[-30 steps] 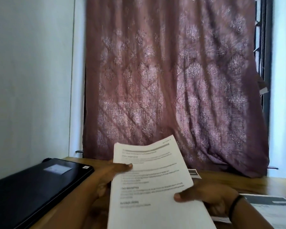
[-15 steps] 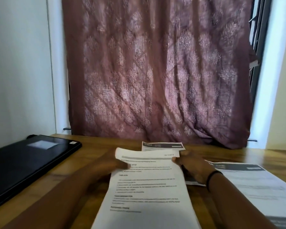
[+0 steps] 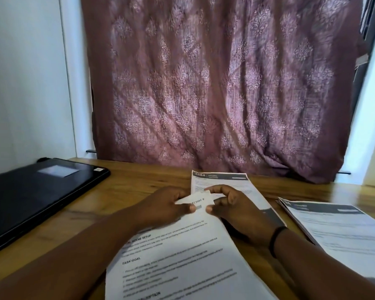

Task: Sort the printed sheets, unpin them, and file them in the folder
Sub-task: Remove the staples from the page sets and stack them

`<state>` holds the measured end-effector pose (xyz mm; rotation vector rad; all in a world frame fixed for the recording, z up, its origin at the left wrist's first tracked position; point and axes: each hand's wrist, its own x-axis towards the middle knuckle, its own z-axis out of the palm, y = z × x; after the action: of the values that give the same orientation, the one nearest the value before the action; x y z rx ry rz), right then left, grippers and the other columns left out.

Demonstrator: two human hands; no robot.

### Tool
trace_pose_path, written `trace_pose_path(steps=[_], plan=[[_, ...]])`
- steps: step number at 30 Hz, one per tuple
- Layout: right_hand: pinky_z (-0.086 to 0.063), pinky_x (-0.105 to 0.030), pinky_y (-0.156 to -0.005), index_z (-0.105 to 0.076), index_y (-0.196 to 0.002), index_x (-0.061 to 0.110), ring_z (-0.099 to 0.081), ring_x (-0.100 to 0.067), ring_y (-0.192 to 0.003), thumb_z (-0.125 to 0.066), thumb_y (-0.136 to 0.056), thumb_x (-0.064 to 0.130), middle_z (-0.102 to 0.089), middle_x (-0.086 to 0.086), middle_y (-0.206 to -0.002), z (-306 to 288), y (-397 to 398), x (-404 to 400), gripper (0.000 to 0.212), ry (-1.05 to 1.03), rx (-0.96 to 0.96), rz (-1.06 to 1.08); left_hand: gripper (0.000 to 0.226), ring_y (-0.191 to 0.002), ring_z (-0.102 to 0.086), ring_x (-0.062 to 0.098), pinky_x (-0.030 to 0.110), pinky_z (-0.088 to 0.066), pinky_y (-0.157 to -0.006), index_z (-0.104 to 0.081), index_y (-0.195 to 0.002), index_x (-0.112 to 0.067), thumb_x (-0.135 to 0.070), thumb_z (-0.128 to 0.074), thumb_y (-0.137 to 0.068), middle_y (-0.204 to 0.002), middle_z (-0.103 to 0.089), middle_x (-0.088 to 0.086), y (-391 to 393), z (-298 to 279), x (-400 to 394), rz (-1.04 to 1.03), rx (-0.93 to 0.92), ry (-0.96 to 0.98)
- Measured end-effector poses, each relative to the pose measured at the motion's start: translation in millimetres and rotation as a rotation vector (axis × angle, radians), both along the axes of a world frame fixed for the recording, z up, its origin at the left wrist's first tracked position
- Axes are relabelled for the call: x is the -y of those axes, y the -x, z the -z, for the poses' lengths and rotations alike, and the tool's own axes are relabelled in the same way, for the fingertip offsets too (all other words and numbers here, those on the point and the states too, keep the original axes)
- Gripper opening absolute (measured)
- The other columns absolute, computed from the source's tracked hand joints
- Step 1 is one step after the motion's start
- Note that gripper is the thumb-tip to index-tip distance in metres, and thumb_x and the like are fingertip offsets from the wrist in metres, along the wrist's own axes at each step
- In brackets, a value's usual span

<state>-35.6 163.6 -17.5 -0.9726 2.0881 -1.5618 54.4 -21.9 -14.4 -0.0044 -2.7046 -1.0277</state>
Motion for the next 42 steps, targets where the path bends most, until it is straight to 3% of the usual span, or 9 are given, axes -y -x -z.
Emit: trace_pose_path(steps=[5,12,18,22,27,33,37,39,42], plan=[[-0.058,-0.032,-0.070,-0.058,-0.116,0.024,-0.073,-0.022,-0.082,-0.076,-0.076,0.001,-0.073,-0.005,-0.086,1.3,10.9,-4.3,0.050,0.019,0.083,-0.014,0.008,-0.064,-0.062,0.000,0.016,-0.044,-0.057,-0.069,-0.083,-0.026,-0.028,-0.065,-0.090,-0.078,-0.073,-0.011,7.9,8.8,-4.1,0.027,0.025,-0.231],[-0.058,-0.048,-0.081,-0.060,-0.110,0.023,-0.073,-0.027,-0.080,-0.076,-0.078,0.006,-0.075,-0.011,-0.087,3.9,23.1,-5.0,0.040,0.055,0.088,0.066,0.027,-0.079,-0.068,0.008,0.021,-0.050,-0.067,-0.063,-0.105,-0.020,-0.023,-0.075,-0.081,-0.091,-0.074,-0.004,17.1,12.1,7.7,0.031,0.062,-0.338],[-0.054,-0.023,-0.053,-0.061,-0.106,0.022,-0.073,-0.017,-0.068,-0.069,-0.085,0.008,-0.075,-0.006,-0.083,5.1,24.0,-4.2,0.026,0.075,0.050,0.112,0.036,-0.067,-0.059,0.008,0.025,-0.047,-0.063,-0.060,-0.108,-0.025,-0.014,-0.077,-0.078,-0.080,-0.066,0.000,20.2,13.1,19.0,0.003,0.009,-0.267],[-0.053,-0.029,-0.057,-0.062,-0.104,0.018,-0.073,-0.025,-0.074,-0.067,-0.087,0.006,-0.075,-0.009,-0.081,3.8,24.6,-3.0,0.022,0.099,0.027,0.118,0.035,-0.064,-0.055,0.002,0.020,-0.045,-0.062,-0.058,-0.107,-0.028,-0.016,-0.076,-0.079,-0.077,-0.063,-0.006,19.6,12.9,17.6,0.002,-0.042,-0.249],[-0.046,-0.020,-0.051,-0.065,-0.087,0.018,-0.068,-0.009,-0.063,-0.071,-0.085,0.014,-0.073,0.002,-0.071,-0.5,22.7,-5.0,0.008,0.067,-0.024,0.160,0.039,-0.067,-0.056,-0.002,0.019,-0.046,-0.066,-0.058,-0.107,-0.028,-0.013,-0.078,-0.077,-0.070,-0.064,-0.017,20.2,10.3,18.2,0.007,-0.066,-0.269],[-0.049,-0.024,-0.055,-0.070,-0.086,0.013,-0.067,-0.011,-0.065,-0.075,-0.081,0.016,-0.072,0.003,-0.076,-7.6,16.3,-10.0,0.008,0.063,-0.037,0.127,0.044,-0.083,-0.056,-0.001,0.022,-0.047,-0.078,-0.058,-0.111,-0.032,-0.023,-0.074,-0.071,-0.096,-0.063,0.001,16.6,7.4,20.5,0.009,-0.043,-0.212],[-0.048,-0.021,-0.059,-0.075,-0.080,0.014,-0.062,-0.011,-0.065,-0.078,-0.074,0.022,-0.072,-0.002,-0.077,-17.0,12.0,-19.1,0.010,-0.053,-0.030,-0.136,0.026,-0.079,-0.058,0.001,0.018,-0.045,-0.074,-0.071,-0.090,-0.030,-0.005,-0.071,-0.083,-0.088,-0.067,-0.007,12.7,3.3,17.8,0.029,-0.055,-0.168],[-0.048,-0.020,-0.057,-0.077,-0.081,0.012,-0.059,-0.012,-0.063,-0.076,-0.069,0.029,-0.072,-0.007,-0.079,-17.7,9.9,-23.6,0.021,-0.138,0.037,-0.226,0.034,-0.071,-0.062,0.004,0.018,-0.047,-0.069,-0.074,-0.072,-0.030,0.001,-0.068,-0.083,-0.076,-0.071,-0.011,10.9,2.4,16.4,0.031,-0.054,-0.195],[-0.046,-0.023,-0.050,-0.075,-0.087,0.005,-0.058,-0.014,-0.054,-0.074,-0.073,0.031,-0.074,-0.010,-0.083,-18.3,14.9,-24.9,0.029,-0.094,0.070,-0.101,0.042,-0.069,-0.064,0.011,0.025,-0.049,-0.068,-0.075,-0.063,-0.030,0.006,-0.066,-0.082,-0.071,-0.071,-0.010,10.8,3.3,16.2,0.011,-0.074,-0.220]])
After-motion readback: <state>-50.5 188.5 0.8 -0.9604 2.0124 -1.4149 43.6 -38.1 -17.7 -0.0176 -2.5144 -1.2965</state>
